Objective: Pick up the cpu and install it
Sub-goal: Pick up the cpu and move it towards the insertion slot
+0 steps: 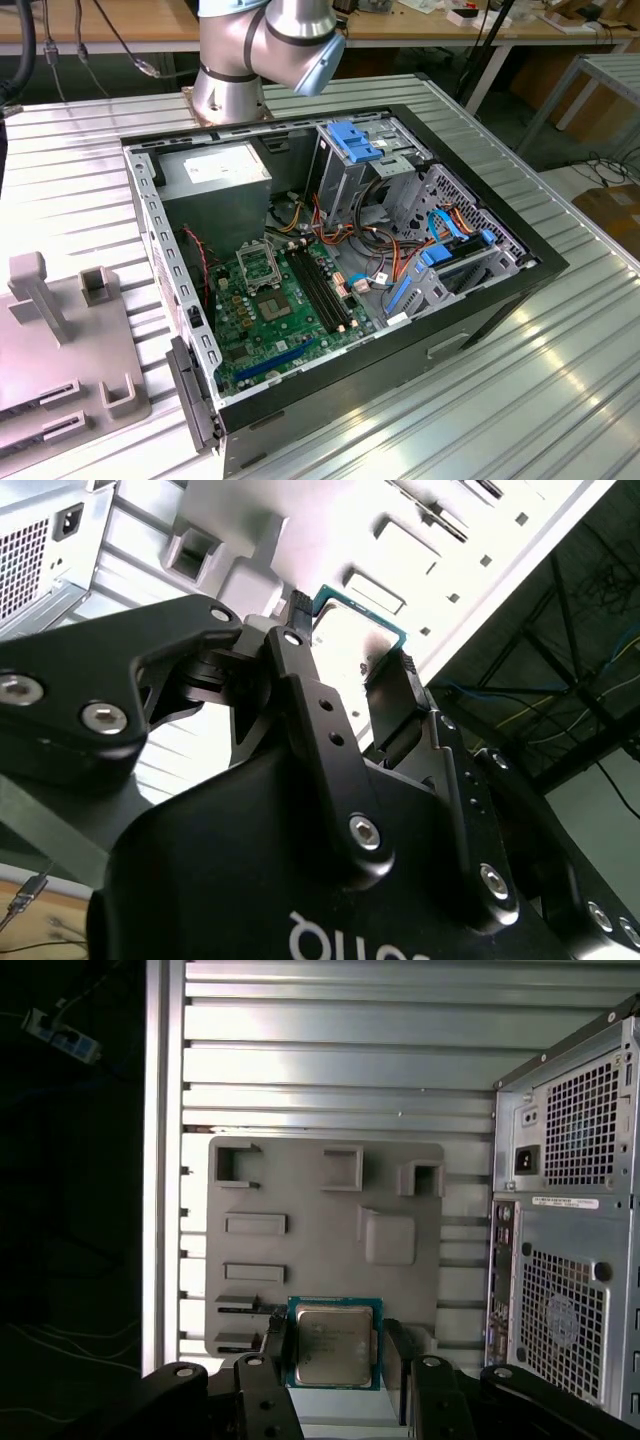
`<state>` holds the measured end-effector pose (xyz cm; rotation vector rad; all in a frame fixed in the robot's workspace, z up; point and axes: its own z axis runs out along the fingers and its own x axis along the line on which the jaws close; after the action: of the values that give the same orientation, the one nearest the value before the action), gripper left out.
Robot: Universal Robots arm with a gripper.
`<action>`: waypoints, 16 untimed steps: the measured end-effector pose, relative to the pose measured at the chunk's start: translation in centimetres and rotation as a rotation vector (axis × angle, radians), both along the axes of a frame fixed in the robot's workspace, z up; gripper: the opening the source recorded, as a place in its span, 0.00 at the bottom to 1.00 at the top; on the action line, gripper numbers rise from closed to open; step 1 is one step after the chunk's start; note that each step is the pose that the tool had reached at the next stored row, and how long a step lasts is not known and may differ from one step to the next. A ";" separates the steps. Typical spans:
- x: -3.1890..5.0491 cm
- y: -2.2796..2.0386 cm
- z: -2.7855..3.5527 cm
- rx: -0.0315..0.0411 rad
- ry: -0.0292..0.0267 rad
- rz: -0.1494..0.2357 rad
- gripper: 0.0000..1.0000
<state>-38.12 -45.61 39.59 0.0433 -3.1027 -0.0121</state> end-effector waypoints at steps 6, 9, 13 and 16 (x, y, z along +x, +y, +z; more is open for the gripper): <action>1.08 0.00 0.00 -0.0001 0.0001 0.000 0.47; 1.49 0.00 0.01 -0.0001 0.0001 0.000 0.47; 2.09 0.00 0.01 -0.0001 0.0001 0.000 0.47; 3.28 0.00 0.00 -0.0001 0.0001 0.000 0.47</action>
<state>-34.84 -45.61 39.59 0.0434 -3.1027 -0.0120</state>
